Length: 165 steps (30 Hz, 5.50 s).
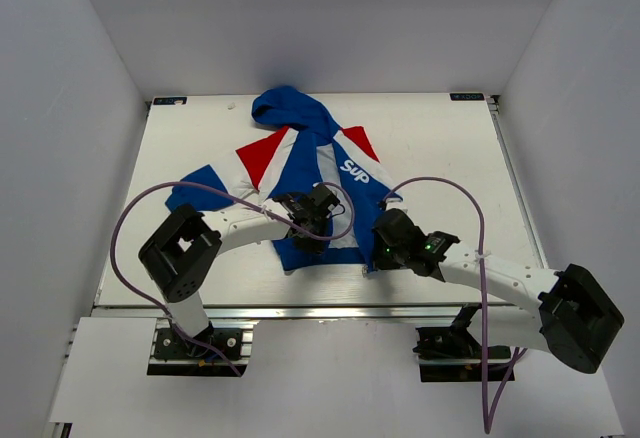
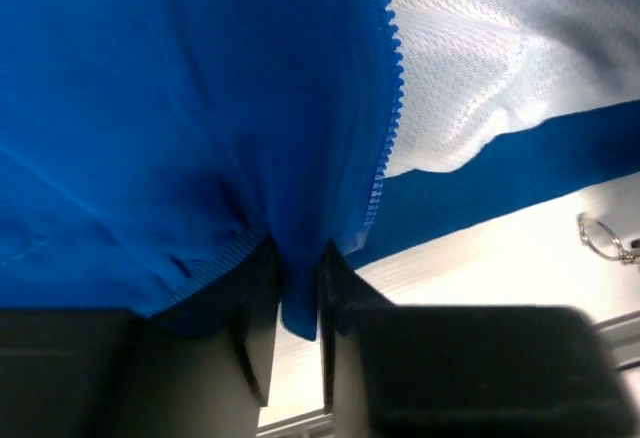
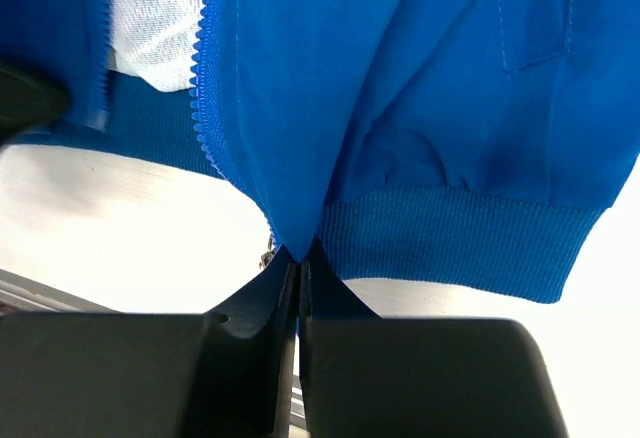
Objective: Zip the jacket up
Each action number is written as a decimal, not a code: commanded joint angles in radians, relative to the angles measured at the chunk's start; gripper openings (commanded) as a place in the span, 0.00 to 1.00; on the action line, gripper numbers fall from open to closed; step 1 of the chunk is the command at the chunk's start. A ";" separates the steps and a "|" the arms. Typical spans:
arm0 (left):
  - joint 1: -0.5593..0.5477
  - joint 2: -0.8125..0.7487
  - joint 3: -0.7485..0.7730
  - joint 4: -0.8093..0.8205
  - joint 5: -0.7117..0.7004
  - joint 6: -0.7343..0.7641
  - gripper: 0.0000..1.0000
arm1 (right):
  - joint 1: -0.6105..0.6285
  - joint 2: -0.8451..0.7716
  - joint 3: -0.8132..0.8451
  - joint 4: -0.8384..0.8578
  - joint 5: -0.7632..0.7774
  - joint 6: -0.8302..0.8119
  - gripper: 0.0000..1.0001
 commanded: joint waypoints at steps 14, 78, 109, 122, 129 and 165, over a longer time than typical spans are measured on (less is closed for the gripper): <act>-0.003 -0.171 0.024 0.041 -0.016 -0.002 0.00 | -0.032 -0.063 -0.042 0.225 -0.115 -0.030 0.00; -0.005 -0.677 -0.246 0.682 0.136 0.157 0.00 | -0.152 -0.327 -0.049 0.765 -0.304 -0.267 0.00; -0.003 -0.709 -0.310 0.704 0.205 0.271 0.00 | -0.169 -0.327 -0.008 0.745 -0.394 -0.235 0.00; -0.003 -0.699 -0.307 0.694 0.204 0.257 0.00 | -0.175 -0.341 -0.017 0.765 -0.404 -0.217 0.00; -0.003 -0.688 -0.304 0.693 0.217 0.248 0.00 | -0.176 -0.335 -0.016 0.776 -0.427 -0.209 0.00; -0.003 -0.728 -0.310 0.693 0.151 0.242 0.00 | -0.182 -0.347 -0.029 0.753 -0.436 -0.217 0.00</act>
